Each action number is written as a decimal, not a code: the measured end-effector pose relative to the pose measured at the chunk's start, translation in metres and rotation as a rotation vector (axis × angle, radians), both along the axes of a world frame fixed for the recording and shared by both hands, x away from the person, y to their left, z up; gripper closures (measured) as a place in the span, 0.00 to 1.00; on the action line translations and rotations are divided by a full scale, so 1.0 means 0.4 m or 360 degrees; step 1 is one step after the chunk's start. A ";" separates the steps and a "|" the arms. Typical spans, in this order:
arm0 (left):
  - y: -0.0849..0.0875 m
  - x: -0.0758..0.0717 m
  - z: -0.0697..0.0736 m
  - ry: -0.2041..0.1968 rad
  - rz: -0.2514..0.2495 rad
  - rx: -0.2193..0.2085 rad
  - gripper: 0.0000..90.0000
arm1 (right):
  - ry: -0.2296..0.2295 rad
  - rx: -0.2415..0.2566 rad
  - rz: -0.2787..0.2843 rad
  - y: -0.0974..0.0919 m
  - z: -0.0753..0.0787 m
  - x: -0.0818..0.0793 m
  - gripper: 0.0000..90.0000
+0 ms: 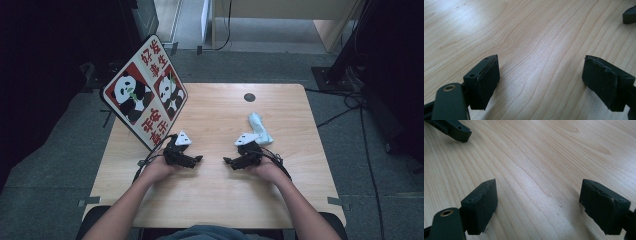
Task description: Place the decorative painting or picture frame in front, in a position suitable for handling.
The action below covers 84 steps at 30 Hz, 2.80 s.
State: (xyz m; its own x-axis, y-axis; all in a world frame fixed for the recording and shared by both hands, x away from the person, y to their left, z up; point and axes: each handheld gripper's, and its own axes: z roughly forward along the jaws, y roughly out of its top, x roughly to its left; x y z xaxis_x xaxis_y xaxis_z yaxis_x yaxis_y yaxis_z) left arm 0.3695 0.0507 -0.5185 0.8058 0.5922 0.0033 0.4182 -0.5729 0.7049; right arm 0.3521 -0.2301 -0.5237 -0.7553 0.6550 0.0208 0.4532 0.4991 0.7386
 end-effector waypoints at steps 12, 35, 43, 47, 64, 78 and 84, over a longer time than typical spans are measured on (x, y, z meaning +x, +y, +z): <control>-0.001 -0.003 0.000 -0.0002 0.0024 -0.0003 0.16 | 0.0002 -0.0001 0.0006 0.000 0.000 0.000 0.16; -0.003 -0.009 0.000 -0.0002 0.0071 0.0006 0.16 | 0.0004 -0.0004 0.0007 0.000 0.000 0.000 0.15; -0.004 -0.016 -0.001 -0.0001 0.0084 0.0003 0.15 | 0.0003 -0.0002 0.0006 0.001 0.000 0.000 0.15; 0.002 -0.015 0.005 0.0015 0.0044 0.0033 0.15 | 0.0003 -0.0002 0.0007 0.001 0.000 0.000 0.15; 0.021 -0.016 0.068 0.0192 0.0005 -0.0024 0.26 | 0.0006 -0.0002 0.0008 0.001 0.000 0.000 0.15; 0.074 -0.038 0.108 0.0192 -0.0067 -0.0049 0.26 | 0.0010 -0.0004 0.0010 0.001 0.000 0.000 0.15; 0.098 -0.045 0.123 0.0199 -0.0073 -0.0083 0.28 | 0.0013 -0.0004 0.0010 0.001 0.000 -0.001 0.15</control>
